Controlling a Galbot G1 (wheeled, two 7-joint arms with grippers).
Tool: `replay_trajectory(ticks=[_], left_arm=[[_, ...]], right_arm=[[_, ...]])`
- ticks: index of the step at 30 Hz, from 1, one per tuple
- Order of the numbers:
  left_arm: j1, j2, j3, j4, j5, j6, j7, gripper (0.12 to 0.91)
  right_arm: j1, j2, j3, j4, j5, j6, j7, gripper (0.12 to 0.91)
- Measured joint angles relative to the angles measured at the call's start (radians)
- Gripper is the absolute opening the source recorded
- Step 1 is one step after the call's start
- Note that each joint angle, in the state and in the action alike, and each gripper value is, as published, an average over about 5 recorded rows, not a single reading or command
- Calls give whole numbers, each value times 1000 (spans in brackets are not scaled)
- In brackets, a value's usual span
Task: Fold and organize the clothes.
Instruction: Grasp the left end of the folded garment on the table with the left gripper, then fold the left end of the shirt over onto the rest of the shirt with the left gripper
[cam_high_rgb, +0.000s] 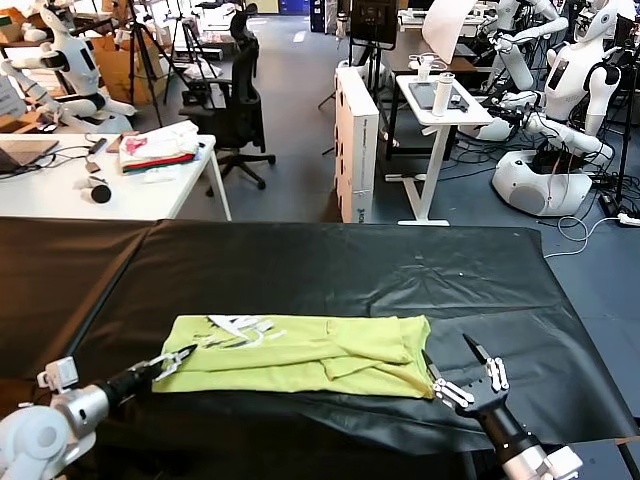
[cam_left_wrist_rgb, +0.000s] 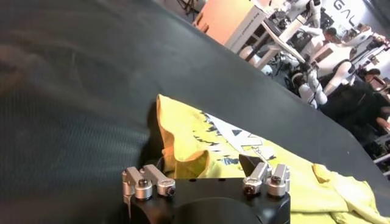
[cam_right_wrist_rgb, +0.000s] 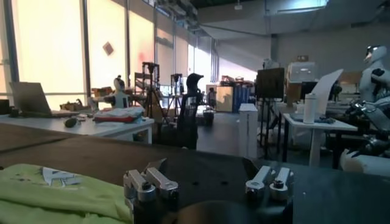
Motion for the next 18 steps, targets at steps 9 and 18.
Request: replay_trajectory(ticks=[9, 18], left_arm=[[26, 1, -21, -18, 11, 6, -4, 233], [53, 6, -81, -71, 91, 8, -38, 197]], right_arm=[[12, 5, -15, -7, -8, -4, 11, 907], [36, 20, -35, -31, -26, -11, 31, 907]])
